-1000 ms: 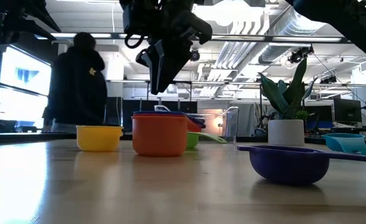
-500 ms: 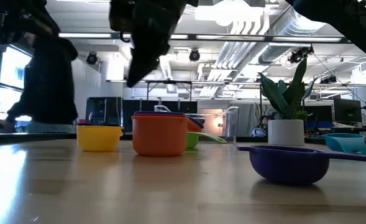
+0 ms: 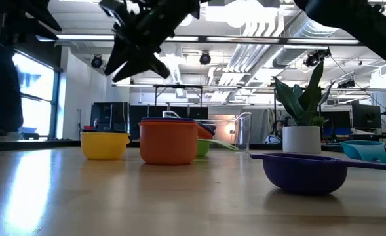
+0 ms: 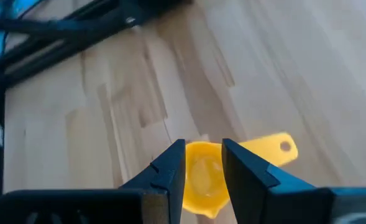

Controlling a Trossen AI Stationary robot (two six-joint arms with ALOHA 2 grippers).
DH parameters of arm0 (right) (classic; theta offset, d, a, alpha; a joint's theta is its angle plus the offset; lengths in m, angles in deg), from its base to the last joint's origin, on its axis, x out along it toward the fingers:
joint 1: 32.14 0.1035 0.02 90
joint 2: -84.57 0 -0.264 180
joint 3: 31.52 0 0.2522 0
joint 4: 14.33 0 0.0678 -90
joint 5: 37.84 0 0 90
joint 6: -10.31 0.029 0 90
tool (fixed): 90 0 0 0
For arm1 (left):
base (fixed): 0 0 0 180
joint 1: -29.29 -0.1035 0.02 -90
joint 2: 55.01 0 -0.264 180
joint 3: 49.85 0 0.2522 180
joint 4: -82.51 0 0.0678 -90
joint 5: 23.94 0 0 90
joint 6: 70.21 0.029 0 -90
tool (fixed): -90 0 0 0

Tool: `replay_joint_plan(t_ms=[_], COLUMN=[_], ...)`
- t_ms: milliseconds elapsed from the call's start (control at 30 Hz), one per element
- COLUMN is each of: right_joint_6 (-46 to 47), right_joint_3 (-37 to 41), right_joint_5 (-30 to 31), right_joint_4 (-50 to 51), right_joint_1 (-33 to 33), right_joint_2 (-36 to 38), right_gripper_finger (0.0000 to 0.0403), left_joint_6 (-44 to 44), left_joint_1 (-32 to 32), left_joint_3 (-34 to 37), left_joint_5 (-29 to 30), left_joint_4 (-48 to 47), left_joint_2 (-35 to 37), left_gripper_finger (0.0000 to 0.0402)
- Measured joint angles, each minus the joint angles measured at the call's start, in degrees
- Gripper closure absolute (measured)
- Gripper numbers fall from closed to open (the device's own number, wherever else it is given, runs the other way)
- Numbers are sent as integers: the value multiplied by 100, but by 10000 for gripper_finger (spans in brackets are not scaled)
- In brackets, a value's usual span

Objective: Nest measuring cups in basket

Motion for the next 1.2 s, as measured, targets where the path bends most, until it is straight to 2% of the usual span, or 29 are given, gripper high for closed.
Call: replay_joint_plan(t_ms=[433,700,1033,1200], right_joint_6=[1545,1266,1614,1980], right_joint_3=[2,6,7,6], right_joint_5=[-65,-367,296,357], right_joint_4=[235,193,331,537], right_joint_1=[-19,218,381,270], right_joint_2=[-200,-243,-334,-415], right_gripper_finger=[306,306,306,306], left_joint_6=[735,1023,1041,901], left_joint_1=[2,0,0,-2], left_joint_3=[0,0,0,0], left_joint_5=[-66,-68,-68,-68], left_joint_4=[0,-2,0,-1], left_joint_2=[0,0,0,0], left_gripper_finger=[312,312,312,312])
